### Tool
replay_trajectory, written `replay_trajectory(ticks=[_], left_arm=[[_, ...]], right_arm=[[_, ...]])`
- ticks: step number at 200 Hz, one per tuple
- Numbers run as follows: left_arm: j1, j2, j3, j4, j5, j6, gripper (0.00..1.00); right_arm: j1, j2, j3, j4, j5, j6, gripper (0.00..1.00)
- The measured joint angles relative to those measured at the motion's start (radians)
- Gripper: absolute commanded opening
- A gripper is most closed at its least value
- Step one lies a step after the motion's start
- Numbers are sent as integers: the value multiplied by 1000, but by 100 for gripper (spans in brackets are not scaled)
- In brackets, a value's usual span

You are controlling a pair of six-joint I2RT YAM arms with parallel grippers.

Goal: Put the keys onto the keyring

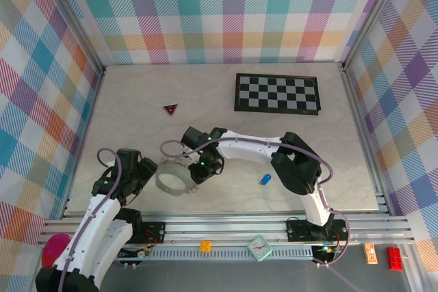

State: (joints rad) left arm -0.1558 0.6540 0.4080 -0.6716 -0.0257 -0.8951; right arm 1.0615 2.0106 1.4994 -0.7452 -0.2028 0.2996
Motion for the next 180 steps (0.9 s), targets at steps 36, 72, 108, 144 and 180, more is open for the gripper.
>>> replay_trajectory(ticks=[36, 72, 108, 144, 180], left_arm=[[-69, 24, -39, 47, 11, -8, 59], [-132, 112, -59, 102, 18, -8, 53], [-191, 222, -57, 159, 17, 15, 46], [-228, 281, -37, 163, -13, 28, 42], [-304, 316, -23, 169, -66, 3, 42]], right_arm=[[0, -147, -137, 87, 37, 94, 22], [0, -370, -337, 301, 122, 162, 30], [0, -618, -655, 643, 206, 159, 45], [0, -675, -705, 665, 317, 190, 46], [0, -660, -658, 608, 325, 201, 44]])
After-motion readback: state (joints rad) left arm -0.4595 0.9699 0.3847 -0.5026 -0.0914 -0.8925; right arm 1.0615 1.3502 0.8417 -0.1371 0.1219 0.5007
